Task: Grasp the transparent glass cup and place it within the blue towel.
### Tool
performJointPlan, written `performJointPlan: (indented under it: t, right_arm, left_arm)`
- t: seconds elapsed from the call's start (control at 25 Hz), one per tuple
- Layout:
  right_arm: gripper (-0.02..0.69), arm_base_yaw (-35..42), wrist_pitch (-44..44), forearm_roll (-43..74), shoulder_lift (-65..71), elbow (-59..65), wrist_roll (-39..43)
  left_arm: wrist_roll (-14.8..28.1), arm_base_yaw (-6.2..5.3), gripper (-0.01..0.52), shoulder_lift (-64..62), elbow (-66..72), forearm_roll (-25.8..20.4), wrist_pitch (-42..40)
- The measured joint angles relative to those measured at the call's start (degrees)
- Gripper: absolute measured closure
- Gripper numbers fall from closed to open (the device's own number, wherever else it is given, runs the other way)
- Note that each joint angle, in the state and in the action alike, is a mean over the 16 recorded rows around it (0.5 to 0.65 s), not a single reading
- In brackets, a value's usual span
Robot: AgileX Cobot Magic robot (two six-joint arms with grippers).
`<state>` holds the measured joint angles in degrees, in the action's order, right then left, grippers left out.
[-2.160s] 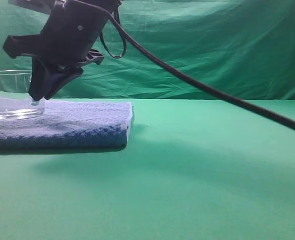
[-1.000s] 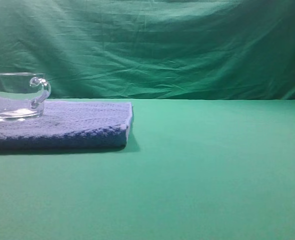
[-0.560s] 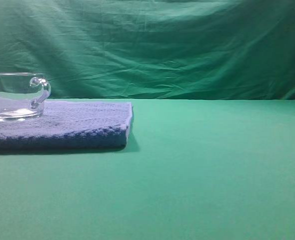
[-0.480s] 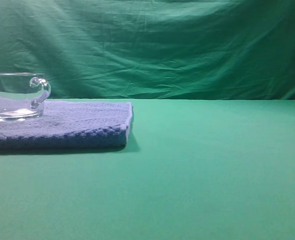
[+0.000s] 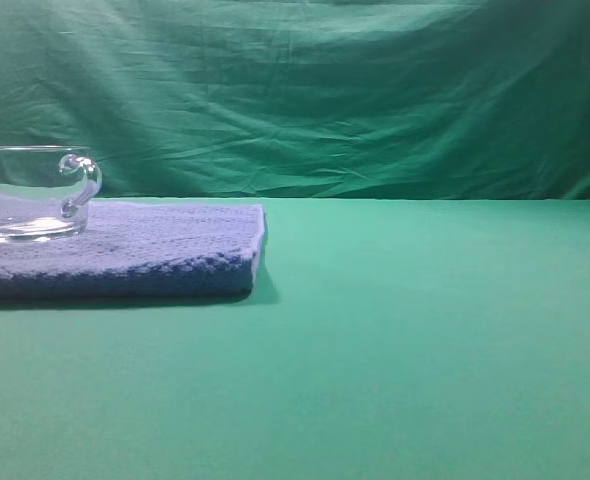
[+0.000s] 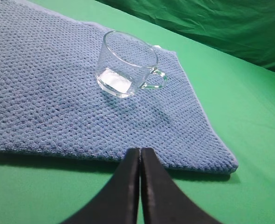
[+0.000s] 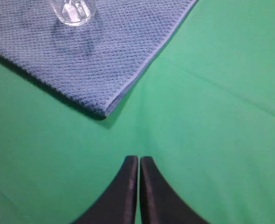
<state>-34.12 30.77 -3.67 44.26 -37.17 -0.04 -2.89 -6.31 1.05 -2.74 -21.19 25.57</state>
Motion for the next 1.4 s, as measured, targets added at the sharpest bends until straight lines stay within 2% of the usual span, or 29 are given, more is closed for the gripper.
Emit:
performJointPlan:
  t: [0.32, 0.72, 1.04, 1.4]
  right_arm:
    - [0.665, 12.0, -5.2, 0.5, -16.6, 9.9, 0.6]
    - [0.665, 26.1, -6.6, 1.8, -36.6, 24.7, -0.1]
    - [0.665, 30.2, -8.3, 2.9, -43.8, 34.3, -0.5]
    - [0.665, 30.9, -9.6, 3.6, -44.7, 38.6, -0.5]
  left_arm:
    - [0.0, 0.0, 0.514, 0.0, 0.0, 0.0, 0.0]
    - [0.0, 0.0, 0.514, 0.0, 0.0, 0.0, 0.0]
    - [0.0, 0.0, 0.514, 0.0, 0.0, 0.0, 0.0]
    - [0.0, 0.0, 0.514, 0.0, 0.0, 0.0, 0.0]
